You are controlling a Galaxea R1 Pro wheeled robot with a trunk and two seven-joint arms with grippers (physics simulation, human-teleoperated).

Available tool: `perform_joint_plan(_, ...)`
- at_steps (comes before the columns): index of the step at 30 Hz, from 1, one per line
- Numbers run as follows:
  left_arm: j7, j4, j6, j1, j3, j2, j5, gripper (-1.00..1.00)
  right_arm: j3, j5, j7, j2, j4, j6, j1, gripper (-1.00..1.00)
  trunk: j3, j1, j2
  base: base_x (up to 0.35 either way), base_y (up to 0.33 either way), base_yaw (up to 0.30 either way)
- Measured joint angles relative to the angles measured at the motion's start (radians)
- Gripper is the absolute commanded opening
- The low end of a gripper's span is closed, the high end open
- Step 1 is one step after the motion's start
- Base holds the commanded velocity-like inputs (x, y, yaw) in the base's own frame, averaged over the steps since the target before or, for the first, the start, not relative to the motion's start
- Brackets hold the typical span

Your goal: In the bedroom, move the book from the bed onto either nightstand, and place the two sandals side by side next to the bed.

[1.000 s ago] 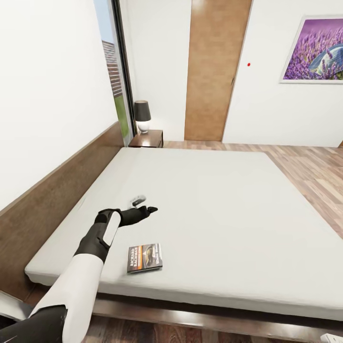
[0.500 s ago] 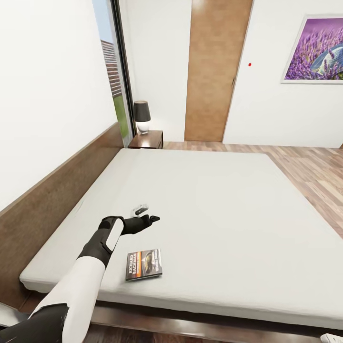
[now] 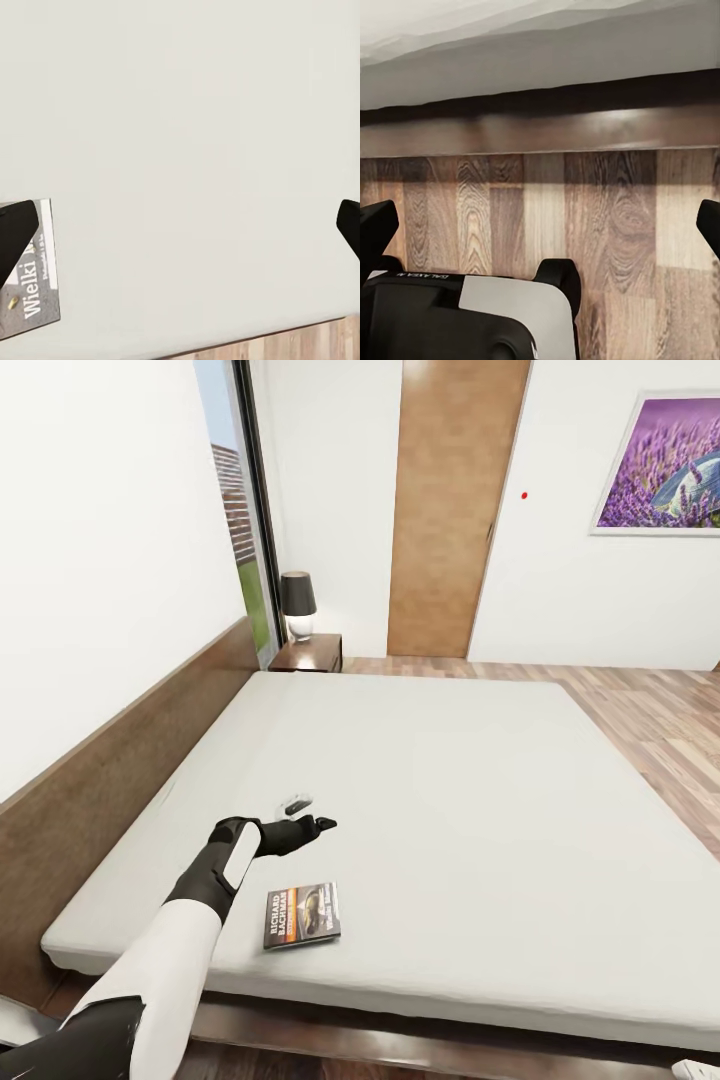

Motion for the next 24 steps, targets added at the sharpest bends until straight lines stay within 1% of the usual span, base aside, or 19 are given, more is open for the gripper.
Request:
perform_joint_plan(7,0.0,0.001,0.0,0.0,-0.001,-0.001,0.0,1.0,-0.001,0.001,0.003,0.0,-0.001,-0.005,0.0,1.0,0.0,0.0,0.0,0.0,0.0,0.0)
perform_joint_plan(10,0.0,0.001,0.0,0.0,-0.001,-0.001,0.0,1.0,0.0,0.001,0.043,-0.001,-0.003,-0.013,-0.001,1.0,0.0,0.0,0.0,0.0,0.0,0.0)
perform_joint_plan(11,0.0,0.003,0.0,0.0,-0.001,-0.001,0.0,1.0,0.0,0.001,0.081,-0.001,-0.004,-0.014,0.0,1.0,0.0,0.0,0.0,0.0,0.0,0.0)
perform_joint_plan(14,0.0,0.015,-0.001,0.0,-0.003,-0.001,0.0,1.0,-0.001,0.002,0.239,-0.001,-0.007,-0.013,-0.001,1.0,0.0,0.0,0.0,0.0,0.0,0.0)
perform_joint_plan(16,0.0,0.019,-0.001,0.0,-0.003,-0.001,0.0,1.0,-0.001,0.003,0.298,-0.001,-0.008,-0.01,-0.001,1.0,0.0,0.0,0.0,0.0,0.0,0.0)
perform_joint_plan(18,0.0,0.022,-0.002,0.0,-0.003,-0.002,0.0,1.0,-0.004,0.002,0.344,-0.003,-0.012,-0.006,-0.001,1.0,0.0,0.0,0.0,0.0,0.0,0.0)
perform_joint_plan(22,-0.001,0.023,-0.002,0.0,-0.003,-0.002,0.0,1.0,-0.012,-0.001,0.363,-0.006,-0.016,-0.002,-0.001,1.0,0.0,0.0,0.0,0.0,0.0,0.0)
perform_joint_plan(24,-0.001,0.024,-0.002,0.0,-0.003,-0.002,0.0,1.0,-0.015,-0.004,0.387,-0.011,-0.018,0.001,-0.001,1.0,0.0,0.0,0.0,0.0,0.0,0.0)
